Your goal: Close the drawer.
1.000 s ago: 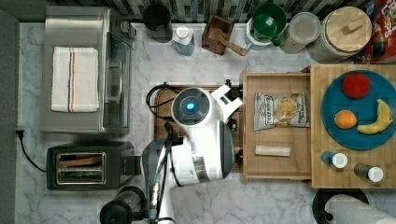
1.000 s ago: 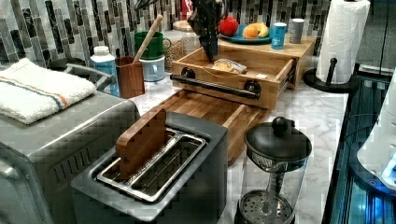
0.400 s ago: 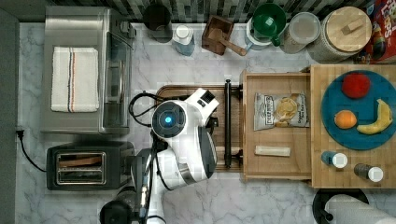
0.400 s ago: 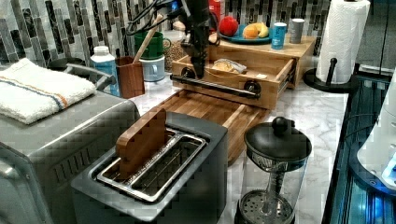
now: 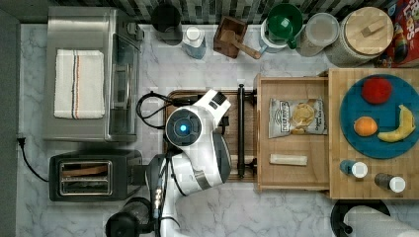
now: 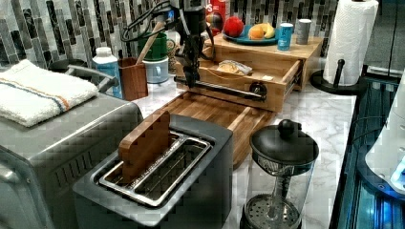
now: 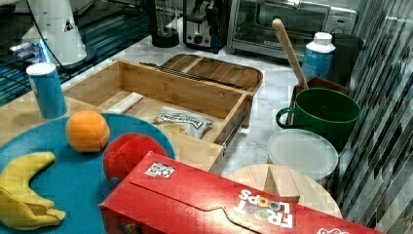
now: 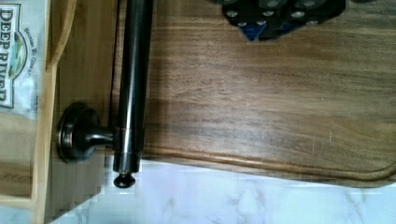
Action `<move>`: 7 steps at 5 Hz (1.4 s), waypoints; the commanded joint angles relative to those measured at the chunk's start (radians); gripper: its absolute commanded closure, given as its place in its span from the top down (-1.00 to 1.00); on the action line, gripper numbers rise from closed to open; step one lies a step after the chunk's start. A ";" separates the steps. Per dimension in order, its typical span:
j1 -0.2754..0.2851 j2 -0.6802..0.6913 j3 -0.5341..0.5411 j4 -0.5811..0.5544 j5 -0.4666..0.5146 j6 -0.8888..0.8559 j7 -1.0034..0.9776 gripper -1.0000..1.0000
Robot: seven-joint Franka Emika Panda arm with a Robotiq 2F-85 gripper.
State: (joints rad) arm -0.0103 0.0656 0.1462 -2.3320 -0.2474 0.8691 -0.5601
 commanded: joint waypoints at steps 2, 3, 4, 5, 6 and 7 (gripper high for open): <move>-0.075 0.083 -0.088 -0.044 0.146 0.096 -0.341 -1.00; -0.111 0.069 -0.095 -0.056 0.149 0.106 -0.388 -1.00; -0.171 0.056 -0.093 -0.031 0.164 0.045 -0.485 -1.00; -0.233 0.051 -0.095 -0.023 0.170 0.050 -0.566 -1.00; -0.300 0.092 -0.118 0.031 0.185 0.043 -0.688 -1.00; -0.367 0.141 -0.153 0.089 0.196 0.039 -0.797 -1.00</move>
State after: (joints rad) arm -0.2820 0.1761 0.0822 -2.3633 -0.0700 0.9155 -1.2607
